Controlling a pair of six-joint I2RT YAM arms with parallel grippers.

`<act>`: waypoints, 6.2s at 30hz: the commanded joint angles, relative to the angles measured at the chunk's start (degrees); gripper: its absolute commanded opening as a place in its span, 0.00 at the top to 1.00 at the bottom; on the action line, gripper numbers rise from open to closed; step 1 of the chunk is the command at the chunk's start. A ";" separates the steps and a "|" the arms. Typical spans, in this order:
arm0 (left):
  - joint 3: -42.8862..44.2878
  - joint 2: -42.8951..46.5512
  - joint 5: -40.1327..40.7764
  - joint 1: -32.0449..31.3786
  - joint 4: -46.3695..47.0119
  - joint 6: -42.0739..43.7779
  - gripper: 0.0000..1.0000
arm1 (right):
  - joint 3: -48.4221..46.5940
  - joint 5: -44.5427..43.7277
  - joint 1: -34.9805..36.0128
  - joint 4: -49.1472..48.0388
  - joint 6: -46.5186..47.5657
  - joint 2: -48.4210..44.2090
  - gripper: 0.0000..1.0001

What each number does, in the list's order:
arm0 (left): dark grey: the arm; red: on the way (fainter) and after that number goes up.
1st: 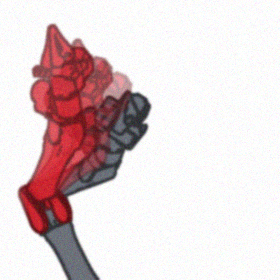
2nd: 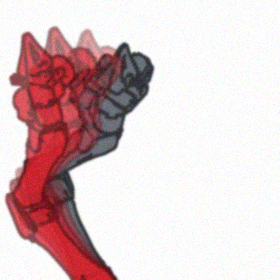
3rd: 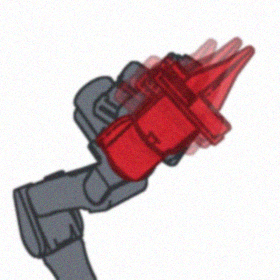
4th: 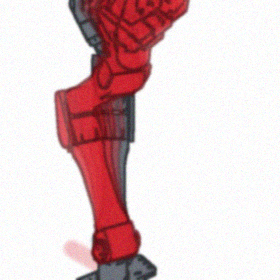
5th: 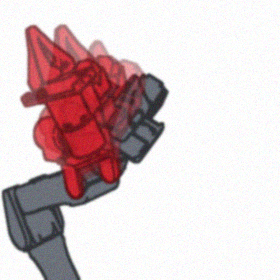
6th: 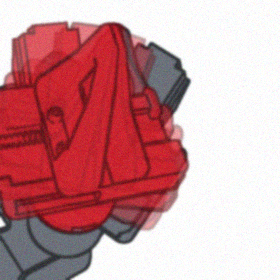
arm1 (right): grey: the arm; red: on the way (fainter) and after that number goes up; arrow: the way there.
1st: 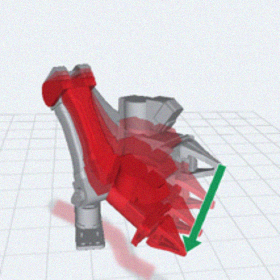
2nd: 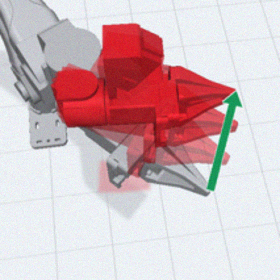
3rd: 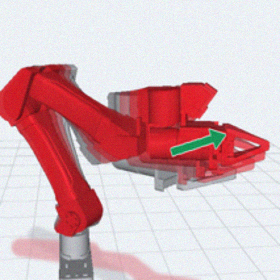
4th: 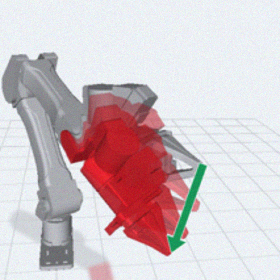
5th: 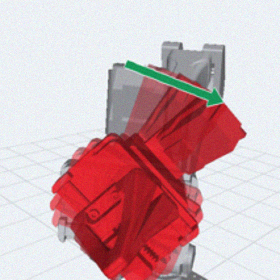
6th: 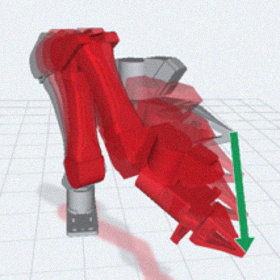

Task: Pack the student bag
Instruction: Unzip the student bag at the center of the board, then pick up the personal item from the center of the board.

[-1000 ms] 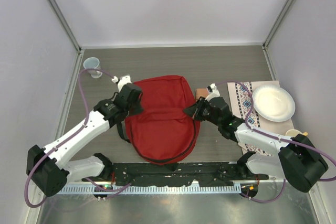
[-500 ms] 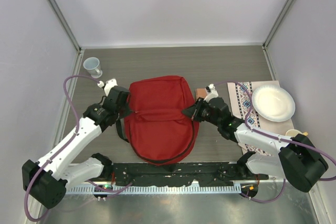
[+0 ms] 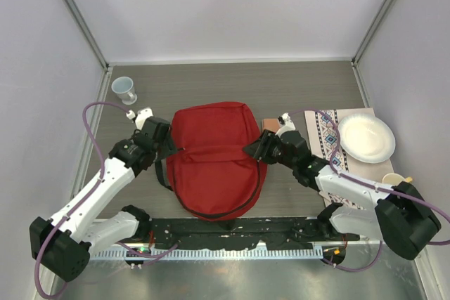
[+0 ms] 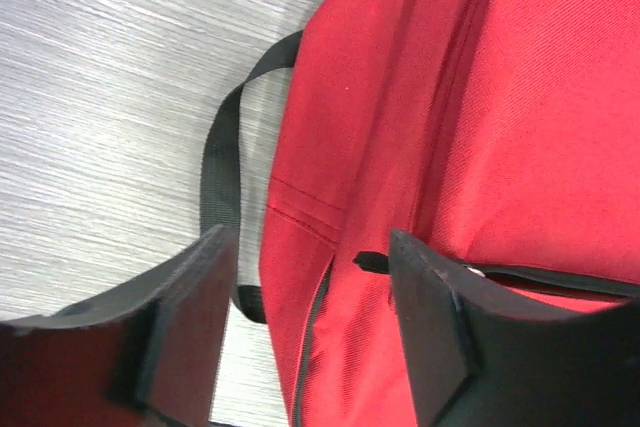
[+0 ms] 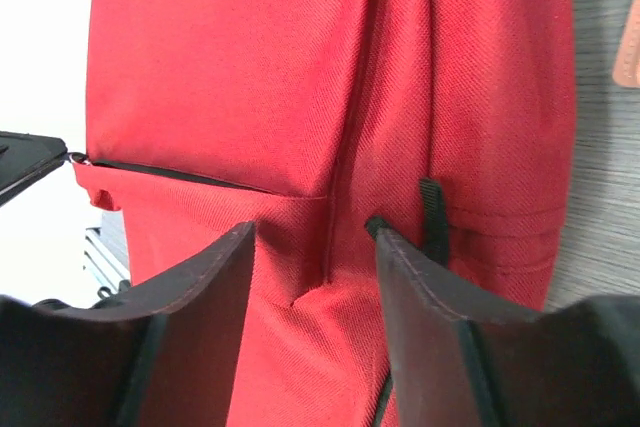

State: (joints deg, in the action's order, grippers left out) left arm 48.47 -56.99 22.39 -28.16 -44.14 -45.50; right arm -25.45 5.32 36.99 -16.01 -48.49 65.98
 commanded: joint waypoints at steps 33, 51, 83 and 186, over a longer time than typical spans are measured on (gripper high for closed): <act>8.05 7.42 3.20 0.57 -5.79 -1.09 0.00 | -13.65 -19.22 -15.61 25.94 11.31 -3.50 0.06; 5.41 9.10 -3.23 0.57 -2.97 -1.17 0.01 | -16.03 11.62 -34.71 11.89 15.36 16.63 0.27; 5.06 5.05 -5.43 0.57 -0.51 -2.23 0.00 | -11.64 17.00 -32.60 0.02 12.37 30.97 0.56; -4.96 -1.80 -46.47 -3.04 51.96 -7.59 0.84 | -12.34 24.29 -4.03 -10.17 -5.20 2.75 0.39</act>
State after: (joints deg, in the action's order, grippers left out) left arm 42.98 -59.24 -18.81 -31.00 2.63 -54.74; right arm -38.02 25.54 32.88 -20.99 -53.84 67.92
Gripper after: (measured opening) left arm 0.191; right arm 0.616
